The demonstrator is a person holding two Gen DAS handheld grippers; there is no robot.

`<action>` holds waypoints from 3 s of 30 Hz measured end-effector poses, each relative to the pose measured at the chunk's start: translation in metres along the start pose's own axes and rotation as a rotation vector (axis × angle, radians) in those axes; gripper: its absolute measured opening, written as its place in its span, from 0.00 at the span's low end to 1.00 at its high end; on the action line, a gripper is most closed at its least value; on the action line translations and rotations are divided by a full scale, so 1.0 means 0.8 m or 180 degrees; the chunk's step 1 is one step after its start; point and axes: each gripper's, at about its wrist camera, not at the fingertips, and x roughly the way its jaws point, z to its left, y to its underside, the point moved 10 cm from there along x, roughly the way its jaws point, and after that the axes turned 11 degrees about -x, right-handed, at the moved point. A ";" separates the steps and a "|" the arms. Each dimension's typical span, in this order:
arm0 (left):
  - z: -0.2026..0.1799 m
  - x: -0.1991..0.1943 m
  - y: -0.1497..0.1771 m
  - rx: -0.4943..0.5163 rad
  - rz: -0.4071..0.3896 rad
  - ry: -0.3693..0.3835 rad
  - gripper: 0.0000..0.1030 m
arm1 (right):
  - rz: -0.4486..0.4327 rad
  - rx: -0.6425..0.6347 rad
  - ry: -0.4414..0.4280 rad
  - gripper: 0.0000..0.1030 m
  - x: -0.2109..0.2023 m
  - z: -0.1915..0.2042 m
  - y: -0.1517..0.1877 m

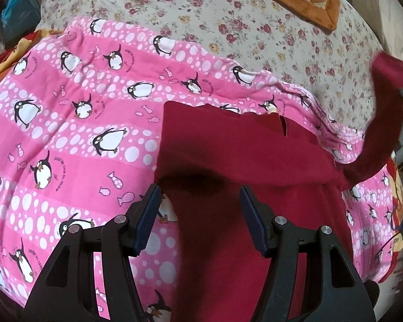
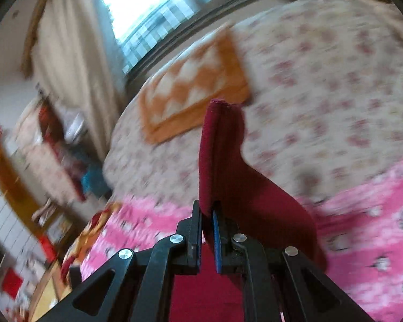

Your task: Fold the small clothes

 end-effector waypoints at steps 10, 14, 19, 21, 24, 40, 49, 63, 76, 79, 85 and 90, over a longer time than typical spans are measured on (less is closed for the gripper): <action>0.020 0.020 0.003 -0.0098 0.0174 -0.0021 0.59 | 0.1528 -0.0409 -0.0205 0.07 0.250 0.126 0.228; 0.018 0.017 -0.006 -0.0039 0.0075 0.0013 0.59 | 0.1728 -0.0354 -0.0301 0.23 0.243 0.134 0.265; -0.004 0.028 -0.016 -0.0187 0.0109 0.0178 0.59 | 0.1228 -0.0299 -0.0253 0.60 0.154 0.116 0.227; -0.017 0.036 -0.015 -0.0175 0.0148 0.0192 0.59 | 0.1235 -0.0179 -0.0306 0.60 0.122 0.109 0.229; -0.035 0.046 -0.010 -0.0106 0.0186 0.0143 0.59 | 0.1174 0.0006 -0.0333 0.60 0.087 0.095 0.244; -0.060 0.079 0.011 0.0206 0.0273 -0.0267 0.59 | 0.0984 0.0608 -0.0605 0.63 0.041 0.063 0.282; -0.050 0.083 0.000 0.0106 0.0327 -0.0178 0.59 | 0.0978 0.0741 -0.0562 0.63 0.041 0.053 0.284; -0.066 0.112 -0.011 0.0212 0.0404 -0.0072 0.59 | 0.1016 0.0862 -0.0534 0.63 0.051 0.039 0.291; -0.054 0.061 -0.084 0.0260 -0.0106 -0.0018 0.09 | 0.0901 0.0601 0.0134 0.63 0.031 -0.005 0.267; -0.030 0.056 -0.093 0.0151 -0.0137 -0.0069 0.09 | 0.1015 0.0359 0.0559 0.63 0.029 -0.029 0.258; -0.017 0.067 -0.070 0.0247 -0.0033 -0.0176 0.09 | 0.1333 -0.0409 0.0954 0.48 0.066 -0.033 0.253; -0.010 0.070 -0.066 0.0162 0.0042 -0.0134 0.09 | 0.1301 -0.0681 0.1259 0.46 0.084 -0.058 0.225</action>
